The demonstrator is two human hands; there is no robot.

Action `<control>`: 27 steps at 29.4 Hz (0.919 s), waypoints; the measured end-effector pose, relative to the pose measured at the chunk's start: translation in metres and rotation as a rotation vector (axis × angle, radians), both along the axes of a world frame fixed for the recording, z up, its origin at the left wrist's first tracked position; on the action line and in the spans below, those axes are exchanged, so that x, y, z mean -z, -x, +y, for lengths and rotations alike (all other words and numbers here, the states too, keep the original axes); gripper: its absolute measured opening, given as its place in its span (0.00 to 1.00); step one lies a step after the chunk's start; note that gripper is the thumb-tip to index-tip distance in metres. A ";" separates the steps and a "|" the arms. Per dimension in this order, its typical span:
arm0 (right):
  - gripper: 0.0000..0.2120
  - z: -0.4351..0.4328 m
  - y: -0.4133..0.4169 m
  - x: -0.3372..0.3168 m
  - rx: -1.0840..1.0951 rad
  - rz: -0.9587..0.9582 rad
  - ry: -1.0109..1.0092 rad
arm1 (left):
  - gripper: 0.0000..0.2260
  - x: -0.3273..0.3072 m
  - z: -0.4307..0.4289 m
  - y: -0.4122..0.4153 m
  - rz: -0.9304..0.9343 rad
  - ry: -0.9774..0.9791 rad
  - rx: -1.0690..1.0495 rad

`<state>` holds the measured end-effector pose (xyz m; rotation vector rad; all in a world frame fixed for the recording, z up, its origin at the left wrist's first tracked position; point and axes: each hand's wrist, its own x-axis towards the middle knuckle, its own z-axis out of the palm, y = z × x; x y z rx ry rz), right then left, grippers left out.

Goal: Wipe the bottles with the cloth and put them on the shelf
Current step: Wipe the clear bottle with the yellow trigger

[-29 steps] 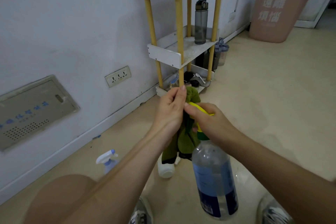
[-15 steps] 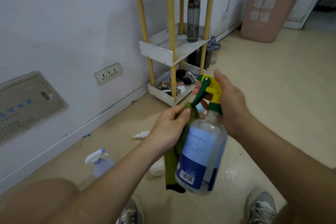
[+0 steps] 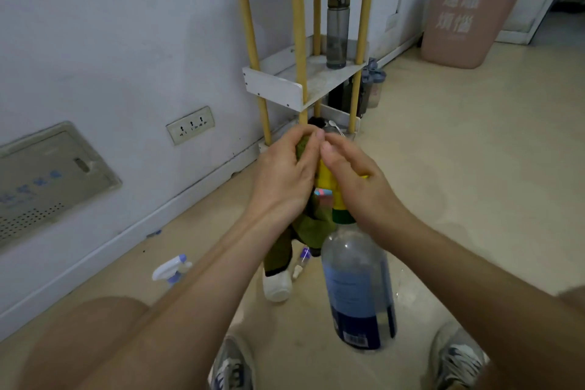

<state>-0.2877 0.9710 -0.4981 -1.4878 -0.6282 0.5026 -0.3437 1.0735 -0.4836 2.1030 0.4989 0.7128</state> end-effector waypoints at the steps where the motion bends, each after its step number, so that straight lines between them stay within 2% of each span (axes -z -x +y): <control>1: 0.15 -0.001 -0.002 -0.002 -0.006 0.034 -0.022 | 0.11 0.001 0.003 -0.001 -0.005 -0.047 -0.004; 5: 0.14 -0.004 -0.004 -0.004 -0.053 0.213 -0.046 | 0.06 0.001 0.008 -0.002 0.006 -0.069 0.063; 7: 0.19 -0.005 -0.002 -0.006 -0.094 0.312 -0.015 | 0.07 -0.003 0.008 -0.001 0.004 -0.040 0.075; 9: 0.28 -0.008 -0.004 -0.009 -0.240 0.424 0.021 | 0.09 -0.010 0.007 0.000 -0.035 -0.024 0.043; 11: 0.32 -0.016 -0.009 -0.008 -0.460 0.475 0.081 | 0.10 -0.019 0.013 0.003 -0.073 -0.028 -0.014; 13: 0.28 -0.024 -0.006 -0.002 -0.612 0.291 0.295 | 0.10 -0.025 0.028 0.007 -0.120 -0.052 -0.124; 14: 0.24 -0.026 0.000 0.002 -0.613 0.185 0.367 | 0.09 -0.027 0.036 0.010 -0.147 -0.048 -0.185; 16: 0.22 -0.023 0.013 0.005 -0.467 0.083 0.363 | 0.08 -0.029 0.048 0.013 -0.230 0.009 -0.267; 18: 0.27 -0.017 0.020 0.008 -0.304 -0.011 0.292 | 0.07 -0.029 0.051 0.016 -0.307 0.108 -0.329; 20: 0.31 -0.013 0.020 0.007 -0.238 -0.007 0.249 | 0.11 -0.028 0.050 0.013 -0.353 0.346 -0.333; 22: 0.30 -0.013 0.019 0.005 -0.210 0.065 0.142 | 0.15 -0.024 0.045 0.010 -0.364 0.615 -0.219; 24: 0.31 -0.011 0.014 0.003 -0.178 0.137 0.058 | 0.15 -0.022 0.032 0.011 -0.389 0.828 -0.052; 27: 0.22 -0.006 0.006 0.000 -0.053 0.189 -0.011 | 0.16 -0.021 0.020 0.012 -0.368 0.960 0.059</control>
